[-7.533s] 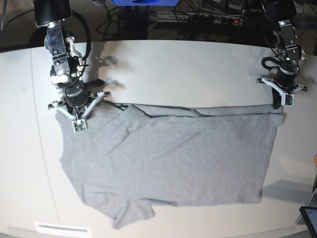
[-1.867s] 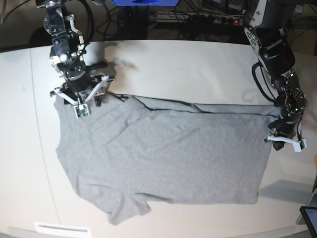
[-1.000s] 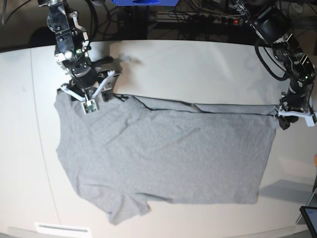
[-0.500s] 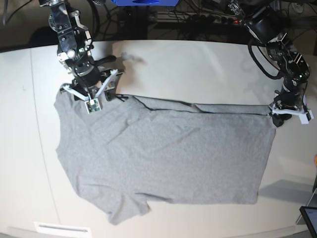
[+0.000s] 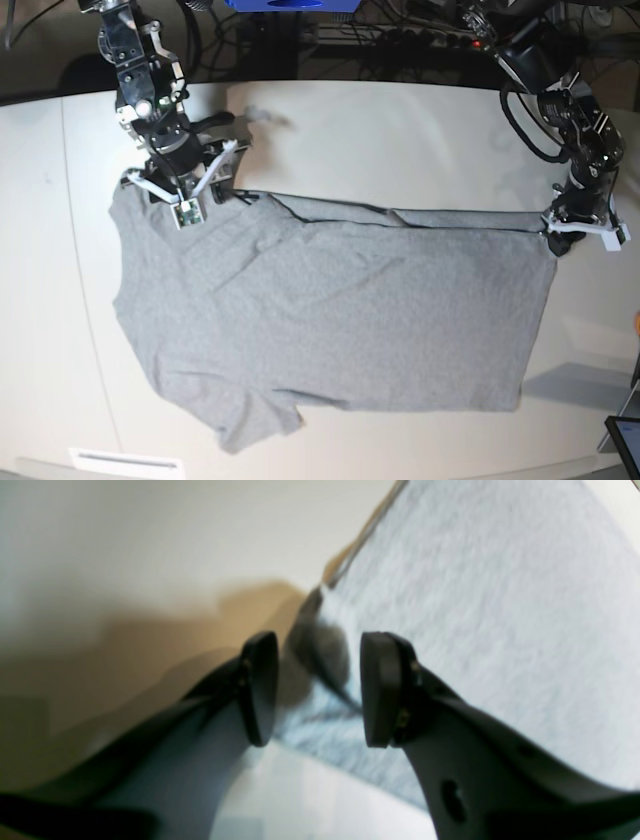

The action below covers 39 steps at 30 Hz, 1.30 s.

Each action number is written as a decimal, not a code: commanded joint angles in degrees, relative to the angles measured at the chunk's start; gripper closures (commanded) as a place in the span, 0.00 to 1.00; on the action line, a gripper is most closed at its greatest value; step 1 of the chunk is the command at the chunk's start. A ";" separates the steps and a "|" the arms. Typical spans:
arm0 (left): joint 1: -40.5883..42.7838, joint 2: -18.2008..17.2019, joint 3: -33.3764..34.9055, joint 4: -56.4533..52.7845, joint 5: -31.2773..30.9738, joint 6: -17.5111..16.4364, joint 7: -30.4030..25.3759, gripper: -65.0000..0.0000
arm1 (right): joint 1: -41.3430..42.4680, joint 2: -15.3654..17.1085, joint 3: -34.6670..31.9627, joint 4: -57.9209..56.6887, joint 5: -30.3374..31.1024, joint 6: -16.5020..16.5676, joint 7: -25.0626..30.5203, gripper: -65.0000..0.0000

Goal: Fold the T-shirt properly

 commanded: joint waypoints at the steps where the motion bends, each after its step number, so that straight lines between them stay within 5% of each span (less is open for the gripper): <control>1: -0.92 -1.23 -0.08 0.90 -0.79 -0.36 -1.46 0.60 | 0.45 0.18 0.19 0.92 -0.25 -0.09 1.17 0.58; 13: -4.09 -1.14 0.01 -3.67 1.94 -0.45 -1.46 0.61 | 0.36 0.18 0.19 0.92 -0.25 -0.09 1.17 0.58; 15: -4.17 -1.14 0.01 -3.67 1.94 -0.45 -1.46 0.72 | 0.36 0.18 0.19 0.92 -0.25 -0.09 1.17 0.58; 18: -4.26 -1.14 0.01 -3.76 1.85 -0.45 -1.46 1.00 | 0.36 0.18 0.19 0.92 -0.25 -0.09 1.17 0.58; 39: -11.29 -1.14 -0.61 -10.61 1.94 -0.09 -1.46 1.00 | 0.36 0.27 0.02 0.92 -0.25 -0.09 1.08 0.58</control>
